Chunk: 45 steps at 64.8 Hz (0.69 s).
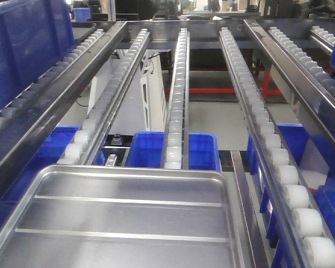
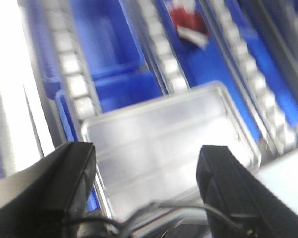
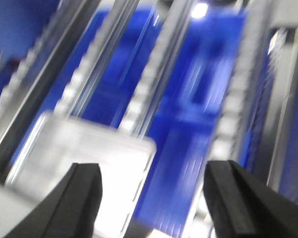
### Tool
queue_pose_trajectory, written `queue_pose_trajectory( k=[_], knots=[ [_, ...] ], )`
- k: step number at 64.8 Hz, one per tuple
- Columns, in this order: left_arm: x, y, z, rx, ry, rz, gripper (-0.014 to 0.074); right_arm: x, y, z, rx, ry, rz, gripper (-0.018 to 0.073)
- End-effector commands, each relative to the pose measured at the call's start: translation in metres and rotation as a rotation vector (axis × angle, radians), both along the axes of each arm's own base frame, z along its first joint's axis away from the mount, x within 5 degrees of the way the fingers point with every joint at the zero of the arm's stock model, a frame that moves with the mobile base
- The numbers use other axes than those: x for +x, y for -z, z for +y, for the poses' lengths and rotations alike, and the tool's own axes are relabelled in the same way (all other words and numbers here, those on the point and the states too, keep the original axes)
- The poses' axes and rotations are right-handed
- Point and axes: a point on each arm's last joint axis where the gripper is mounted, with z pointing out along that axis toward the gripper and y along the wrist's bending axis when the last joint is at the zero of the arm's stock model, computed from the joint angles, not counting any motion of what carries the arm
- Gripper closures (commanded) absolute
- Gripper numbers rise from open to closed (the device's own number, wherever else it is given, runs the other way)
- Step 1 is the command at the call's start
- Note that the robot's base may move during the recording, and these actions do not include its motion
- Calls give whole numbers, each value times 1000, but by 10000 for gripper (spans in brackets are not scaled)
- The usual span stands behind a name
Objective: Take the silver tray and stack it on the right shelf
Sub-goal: 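Position both grippers over the tray's side rims and close them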
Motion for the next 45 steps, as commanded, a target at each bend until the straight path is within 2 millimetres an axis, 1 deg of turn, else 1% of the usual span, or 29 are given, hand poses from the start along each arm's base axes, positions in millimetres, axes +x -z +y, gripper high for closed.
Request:
queue_pose_trajectory(
  k=[1, 6, 13, 18, 21, 27, 31, 38, 45],
  knots=[
    [4, -12, -13, -9, 60, -101, 260, 12, -12, 16, 16, -54, 13, 17],
    [10, -8, -22, -21, 61, -46, 260, 25, 0, 32, -17, -91, 115, 17],
    [23, 2, -32, 43, 61, 65, 260, 43, 19, 50, -62, -92, 264, 17],
    [35, 12, -38, 99, -5, 190, 260, 57, 31, 61, -90, -65, 355, 17],
    [44, 20, -39, 170, -54, 263, 260, 65, 36, 66, -105, -40, 390, 17],
    [56, 29, -40, 241, -151, 338, 260, 76, 42, 76, -155, -1, 418, 17],
    [62, 37, -42, 251, -205, 367, 260, 81, 43, 85, -175, 34, 422, 17],
    [69, 45, -45, 265, -249, 394, 260, 85, 45, 98, -202, 91, 413, 17],
    [75, 52, -48, 267, -276, 391, 260, 87, 53, 108, -218, 136, 415, 17]
  ],
)
